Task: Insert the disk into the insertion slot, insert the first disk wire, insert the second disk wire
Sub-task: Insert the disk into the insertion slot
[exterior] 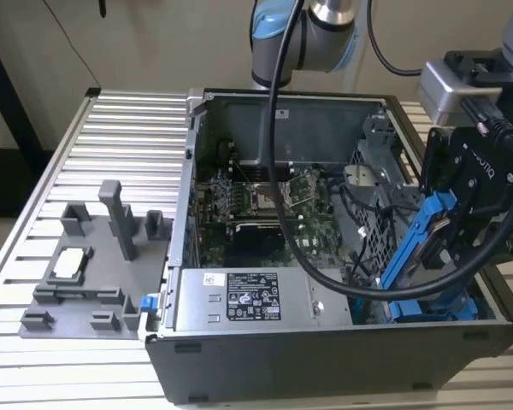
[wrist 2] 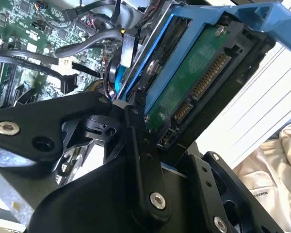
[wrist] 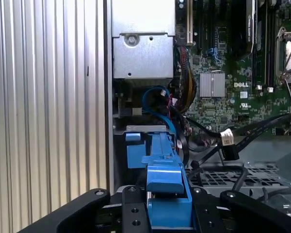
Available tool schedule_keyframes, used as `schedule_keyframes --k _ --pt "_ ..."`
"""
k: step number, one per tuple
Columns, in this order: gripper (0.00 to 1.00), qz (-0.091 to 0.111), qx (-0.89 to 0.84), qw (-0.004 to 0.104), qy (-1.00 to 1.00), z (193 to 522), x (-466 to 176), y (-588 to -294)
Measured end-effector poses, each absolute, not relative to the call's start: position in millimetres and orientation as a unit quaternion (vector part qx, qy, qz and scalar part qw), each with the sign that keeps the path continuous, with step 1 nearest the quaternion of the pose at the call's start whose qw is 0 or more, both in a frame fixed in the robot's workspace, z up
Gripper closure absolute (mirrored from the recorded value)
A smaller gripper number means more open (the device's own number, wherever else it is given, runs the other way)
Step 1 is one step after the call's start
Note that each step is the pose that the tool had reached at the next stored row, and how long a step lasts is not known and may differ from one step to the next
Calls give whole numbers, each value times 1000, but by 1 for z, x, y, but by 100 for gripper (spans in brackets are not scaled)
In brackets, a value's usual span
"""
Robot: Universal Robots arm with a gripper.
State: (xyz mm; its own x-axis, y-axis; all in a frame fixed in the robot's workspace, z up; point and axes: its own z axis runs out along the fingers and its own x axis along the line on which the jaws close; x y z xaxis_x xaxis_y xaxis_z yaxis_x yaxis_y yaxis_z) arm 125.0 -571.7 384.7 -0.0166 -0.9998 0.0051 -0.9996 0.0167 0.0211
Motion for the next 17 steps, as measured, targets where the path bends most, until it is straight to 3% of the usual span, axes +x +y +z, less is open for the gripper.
schedule_keyframes --k 17 --pt "67 -5 702 9 -713 365 125 -572"
